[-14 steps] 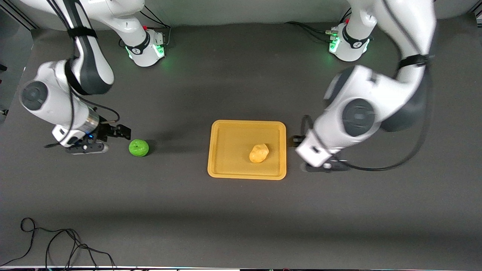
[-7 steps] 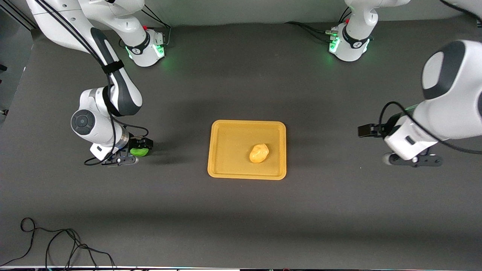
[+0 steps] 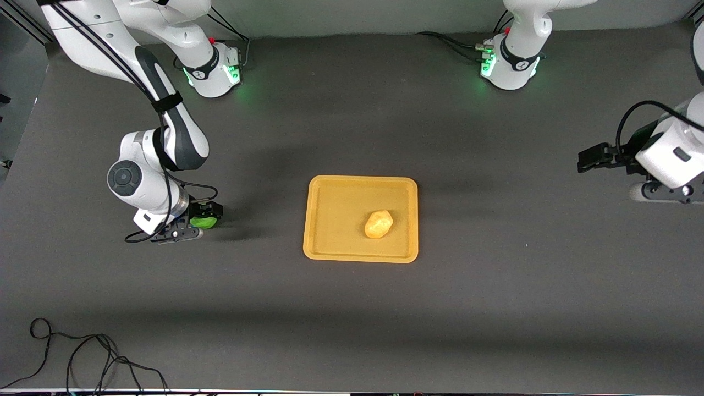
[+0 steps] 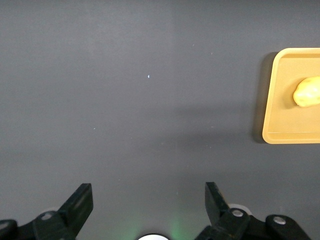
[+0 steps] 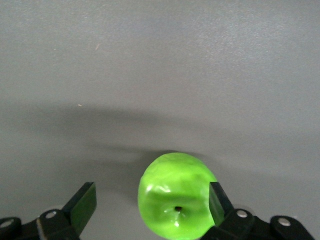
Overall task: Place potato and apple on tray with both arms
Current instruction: 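Close the right gripper on the green apple and lift it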
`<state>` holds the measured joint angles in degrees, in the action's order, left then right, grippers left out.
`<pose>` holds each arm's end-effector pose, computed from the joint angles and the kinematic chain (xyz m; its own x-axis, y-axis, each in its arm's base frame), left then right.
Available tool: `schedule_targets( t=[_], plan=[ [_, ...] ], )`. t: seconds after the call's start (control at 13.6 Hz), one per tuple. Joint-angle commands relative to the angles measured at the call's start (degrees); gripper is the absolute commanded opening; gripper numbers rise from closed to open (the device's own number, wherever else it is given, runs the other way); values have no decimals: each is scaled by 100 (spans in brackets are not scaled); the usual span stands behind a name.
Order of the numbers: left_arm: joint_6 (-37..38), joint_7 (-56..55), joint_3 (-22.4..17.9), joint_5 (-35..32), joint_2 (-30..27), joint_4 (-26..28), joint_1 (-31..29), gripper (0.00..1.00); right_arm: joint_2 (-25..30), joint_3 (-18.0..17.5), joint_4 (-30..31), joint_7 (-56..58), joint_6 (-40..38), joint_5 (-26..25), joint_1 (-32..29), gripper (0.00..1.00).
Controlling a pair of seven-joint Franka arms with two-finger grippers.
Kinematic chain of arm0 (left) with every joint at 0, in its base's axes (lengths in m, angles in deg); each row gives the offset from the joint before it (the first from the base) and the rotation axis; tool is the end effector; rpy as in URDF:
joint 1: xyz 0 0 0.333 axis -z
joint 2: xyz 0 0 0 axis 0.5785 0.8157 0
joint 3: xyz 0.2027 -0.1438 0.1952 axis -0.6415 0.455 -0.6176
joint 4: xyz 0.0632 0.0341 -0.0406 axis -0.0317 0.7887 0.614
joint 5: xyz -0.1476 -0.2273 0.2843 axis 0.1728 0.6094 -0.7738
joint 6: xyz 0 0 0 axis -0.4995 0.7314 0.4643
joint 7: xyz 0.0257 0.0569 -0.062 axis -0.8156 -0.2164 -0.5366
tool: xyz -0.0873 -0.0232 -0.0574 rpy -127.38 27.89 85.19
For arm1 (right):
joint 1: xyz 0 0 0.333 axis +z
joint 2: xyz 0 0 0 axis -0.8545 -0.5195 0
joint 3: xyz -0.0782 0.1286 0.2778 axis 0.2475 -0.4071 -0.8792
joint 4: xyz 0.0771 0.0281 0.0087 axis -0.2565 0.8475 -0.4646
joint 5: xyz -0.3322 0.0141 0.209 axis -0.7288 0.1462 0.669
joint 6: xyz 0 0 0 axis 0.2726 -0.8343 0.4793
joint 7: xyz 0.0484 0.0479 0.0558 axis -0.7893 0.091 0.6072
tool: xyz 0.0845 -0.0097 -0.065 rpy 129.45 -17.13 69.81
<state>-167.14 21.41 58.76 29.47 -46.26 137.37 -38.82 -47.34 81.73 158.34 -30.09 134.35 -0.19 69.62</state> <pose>0.5720 -0.0379 0.5837 0.9899 -0.0439 -0.1348 -0.0410 -0.9989 0.0236 0.5559 0.0625 0.2368 0.9920 0.1159 -0.0493 0.1166 -0.9931 0.0111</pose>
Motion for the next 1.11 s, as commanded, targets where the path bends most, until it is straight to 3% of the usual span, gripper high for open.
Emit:
schedule_targets(
  t=[0.0,0.29,0.37,0.44,0.52,0.66,0.88,1.03],
  plan=[
    [-150,267,-575,-32,-523,637,522,100,-150,15,310,220,600,-66,-160,100],
    [-178,285,-1331,-41,-595,736,1199,100,-229,15,452,211,769,-57,-151,100],
    [-134,285,-1359,-41,-560,701,1227,100,-229,15,452,211,769,-57,-142,100],
    [-125,285,-1350,-41,-542,692,1227,100,-229,15,452,211,760,-66,-134,88],
    [-116,294,-1341,-41,-525,657,1218,100,-220,15,452,220,734,-66,-133,67],
    [-107,303,-1341,-32,-516,622,1218,100,-212,6,443,220,690,-57,-125,43],
    [-37,303,-1333,-23,-516,508,1183,100,-133,-55,-37,106,26,-40,-98,38],
    [25,302,-1263,29,-463,428,983,100,-176,-177,-1159,-322,-1526,13,-81,38]
  ],
)
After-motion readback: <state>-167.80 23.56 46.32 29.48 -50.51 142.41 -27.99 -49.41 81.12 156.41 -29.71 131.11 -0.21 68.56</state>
